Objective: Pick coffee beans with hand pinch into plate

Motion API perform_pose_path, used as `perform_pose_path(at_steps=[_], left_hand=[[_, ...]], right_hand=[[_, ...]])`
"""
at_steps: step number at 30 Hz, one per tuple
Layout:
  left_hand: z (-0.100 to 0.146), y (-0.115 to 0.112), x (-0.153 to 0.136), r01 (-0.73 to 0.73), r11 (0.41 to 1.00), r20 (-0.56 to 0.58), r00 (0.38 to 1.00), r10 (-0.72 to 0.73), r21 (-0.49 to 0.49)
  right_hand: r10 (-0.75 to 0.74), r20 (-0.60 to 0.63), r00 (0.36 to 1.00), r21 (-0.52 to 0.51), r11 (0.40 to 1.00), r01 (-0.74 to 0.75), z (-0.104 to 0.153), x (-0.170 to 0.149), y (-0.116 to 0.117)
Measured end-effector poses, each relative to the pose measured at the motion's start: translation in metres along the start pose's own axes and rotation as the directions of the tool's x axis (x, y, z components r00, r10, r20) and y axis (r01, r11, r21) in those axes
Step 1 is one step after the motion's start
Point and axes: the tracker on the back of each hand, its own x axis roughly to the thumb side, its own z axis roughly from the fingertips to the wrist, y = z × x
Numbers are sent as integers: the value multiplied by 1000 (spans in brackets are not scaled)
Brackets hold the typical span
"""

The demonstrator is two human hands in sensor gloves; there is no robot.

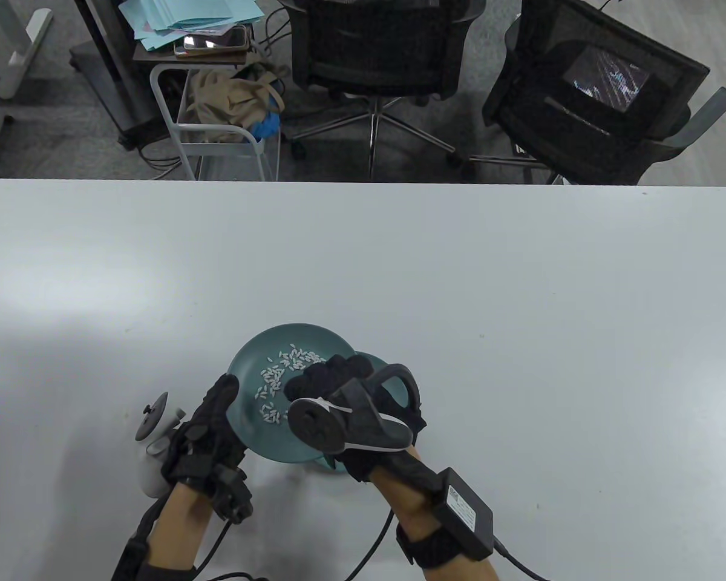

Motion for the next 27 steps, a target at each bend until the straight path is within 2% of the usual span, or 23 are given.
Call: perform_pose_path(at_steps=[4, 9, 12, 14, 20, 27], left_hand=[[2, 5, 1, -42, 999, 13, 999, 42, 14], [4, 7, 5, -50, 999, 36, 998, 49, 20], [6, 9, 7, -57, 998, 49, 997, 56, 26], [7, 10, 8, -70, 997, 57, 996, 68, 31], [9, 13, 11, -87, 996, 75, 994, 84, 37], [9, 15, 13, -112, 993, 81, 991, 108, 39]], right_hand=[[-24, -12, 1000, -111, 994, 22, 7, -6, -15], [-54, -53, 997, -214, 976, 41, 12, -14, -21], [-40, -149, 988, -327, 945, -11, 16, -21, -23], [-54, -184, 981, -290, 957, -2, 16, -28, -21], [-68, -242, 968, -266, 964, 1, 14, -44, -7], [16, -266, 964, -183, 981, -67, 10, -46, 17]])
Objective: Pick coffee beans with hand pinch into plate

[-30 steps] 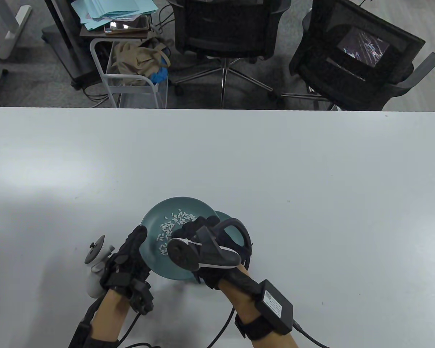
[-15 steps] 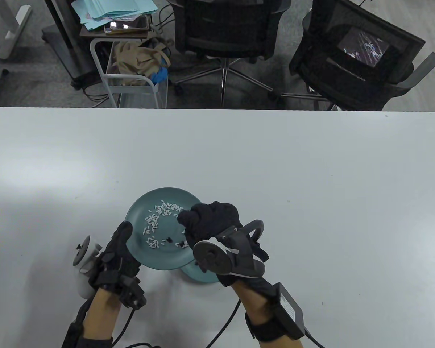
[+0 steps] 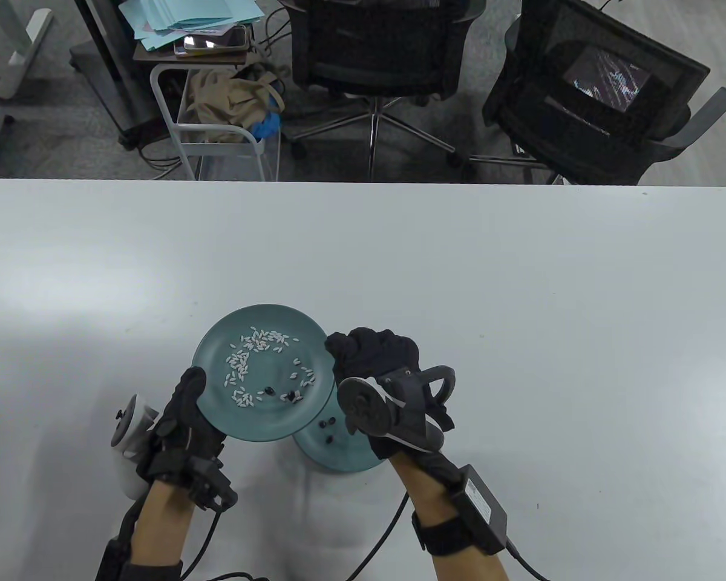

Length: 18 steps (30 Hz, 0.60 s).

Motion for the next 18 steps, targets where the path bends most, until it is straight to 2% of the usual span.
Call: perform_pose_path(at_steps=[10, 18], left_hand=[[-1, 1, -2, 2, 1000, -10, 1000, -2, 2], [-1, 2, -3, 3, 1000, -9, 1000, -3, 2]], right_hand=[[-25, -14, 1000, 50, 998, 25, 1, -3, 6], [-25, -11, 1000, 50, 998, 25, 2, -3, 5]])
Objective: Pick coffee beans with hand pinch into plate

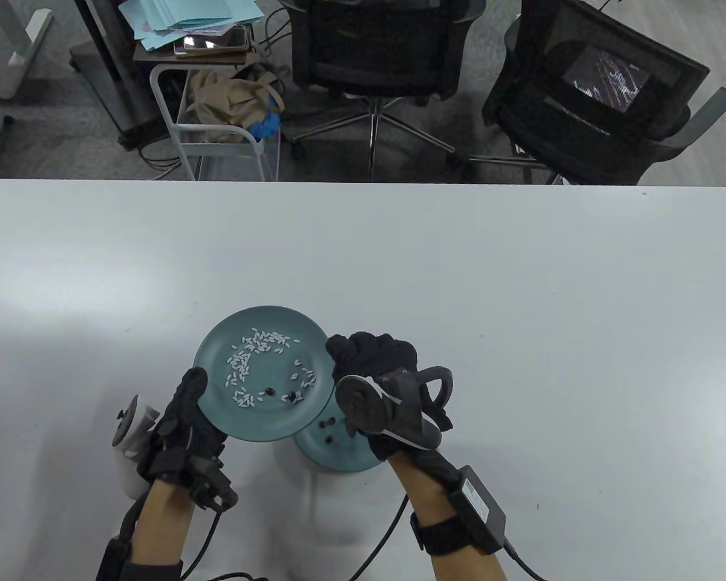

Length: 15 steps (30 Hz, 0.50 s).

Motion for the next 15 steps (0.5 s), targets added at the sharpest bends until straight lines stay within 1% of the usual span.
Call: perform_pose_path(at_steps=[8, 15], left_hand=[[-2, -6, -3, 21, 999, -21, 1000, -22, -25], [-2, -14, -5, 38, 998, -32, 999, -40, -54]], right_hand=[[-26, 0, 1000, -58, 998, 26, -1, 0, -11], [-73, 37, 997, -158, 984, 78, 1, 7, -34]])
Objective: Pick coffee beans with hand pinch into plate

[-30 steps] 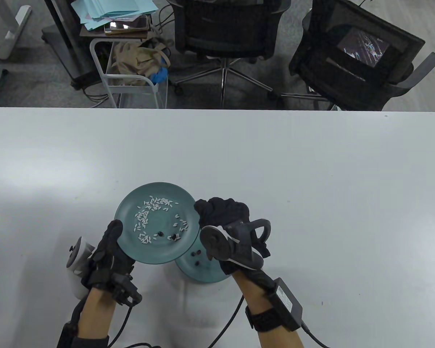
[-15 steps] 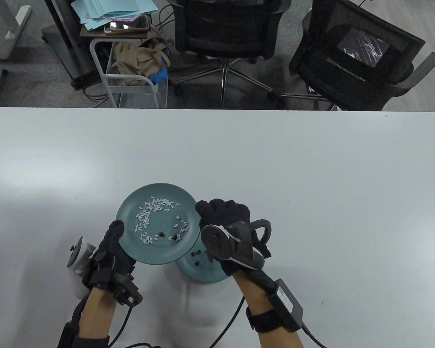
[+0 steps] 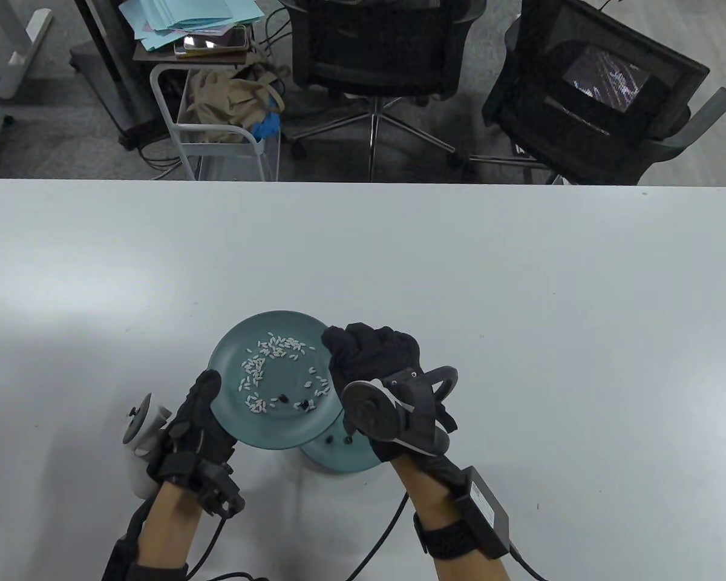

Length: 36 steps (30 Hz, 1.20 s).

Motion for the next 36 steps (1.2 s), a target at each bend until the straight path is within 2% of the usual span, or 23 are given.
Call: perform_pose_path(at_steps=[3, 7, 18, 24, 27, 36], left_hand=[[0, -4, -1, 11, 1000, -8, 1000, -11, -8], [-1, -9, -4, 29, 999, -23, 999, -30, -23], [-2, -17, -7, 48, 997, -37, 998, -50, -53], [-3, -18, -8, 53, 997, -40, 998, -55, -60], [-4, -17, -10, 58, 997, -54, 997, -61, -56], [-5, -20, -17, 85, 996, -82, 993, -88, -38]], right_hand=[[-17, 33, 999, -22, 1000, 18, 0, 8, -8], [-7, 97, 995, 10, 1000, 6, 1, 22, -9], [84, 269, 959, 267, 951, -158, 4, 61, 5], [125, 293, 948, 366, 901, -232, 6, 66, 19], [154, 303, 941, 372, 890, -265, 7, 68, 24], [122, 282, 952, 493, 832, -252, 7, 63, 32]])
